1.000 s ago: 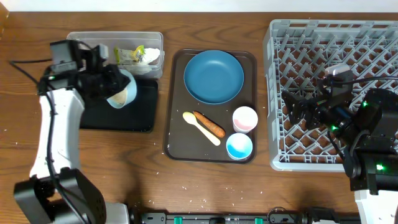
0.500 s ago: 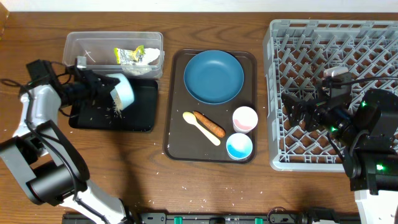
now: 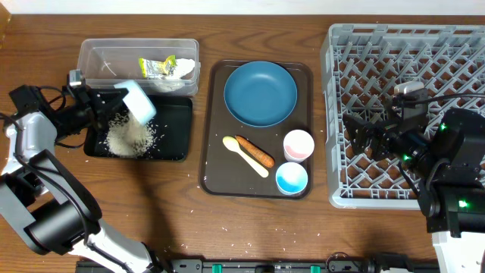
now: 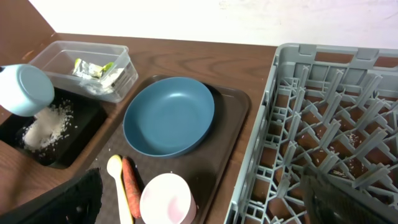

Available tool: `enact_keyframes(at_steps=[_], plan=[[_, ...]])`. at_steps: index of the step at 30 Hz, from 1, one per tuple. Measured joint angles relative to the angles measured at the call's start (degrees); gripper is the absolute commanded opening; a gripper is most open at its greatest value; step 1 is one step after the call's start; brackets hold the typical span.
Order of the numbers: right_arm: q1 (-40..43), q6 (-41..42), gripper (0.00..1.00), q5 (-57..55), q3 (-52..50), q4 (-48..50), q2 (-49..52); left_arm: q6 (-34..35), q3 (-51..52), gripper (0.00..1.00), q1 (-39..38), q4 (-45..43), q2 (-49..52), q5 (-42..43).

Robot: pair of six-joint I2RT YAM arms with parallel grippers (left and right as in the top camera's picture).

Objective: Sort waste into correct bins and load items into the dishwasher rack
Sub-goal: 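Lift bowl with left gripper and tip rice onto black tray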

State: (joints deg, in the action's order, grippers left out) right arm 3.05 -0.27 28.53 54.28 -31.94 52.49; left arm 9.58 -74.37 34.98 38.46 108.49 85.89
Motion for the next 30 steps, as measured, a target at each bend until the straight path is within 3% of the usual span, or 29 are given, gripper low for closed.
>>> enact_keyframes(at_steps=[7, 15, 30], plan=[[0.00, 0.00, 0.99, 0.00, 0.00, -0.09, 0.00, 1.46, 0.00, 0.06, 0.00, -1.97, 0.00, 1.97], [0.00, 0.02, 0.99, 0.00, 0.00, -0.15, 0.00, 12.17, -0.02, 0.06, 0.00, -14.73, 0.00, 2.69], [0.00, 0.02, 0.99, 0.00, 0.00, -0.15, 0.00, 17.49, -0.02, 0.06, 0.00, -15.15, 0.00, 2.56]])
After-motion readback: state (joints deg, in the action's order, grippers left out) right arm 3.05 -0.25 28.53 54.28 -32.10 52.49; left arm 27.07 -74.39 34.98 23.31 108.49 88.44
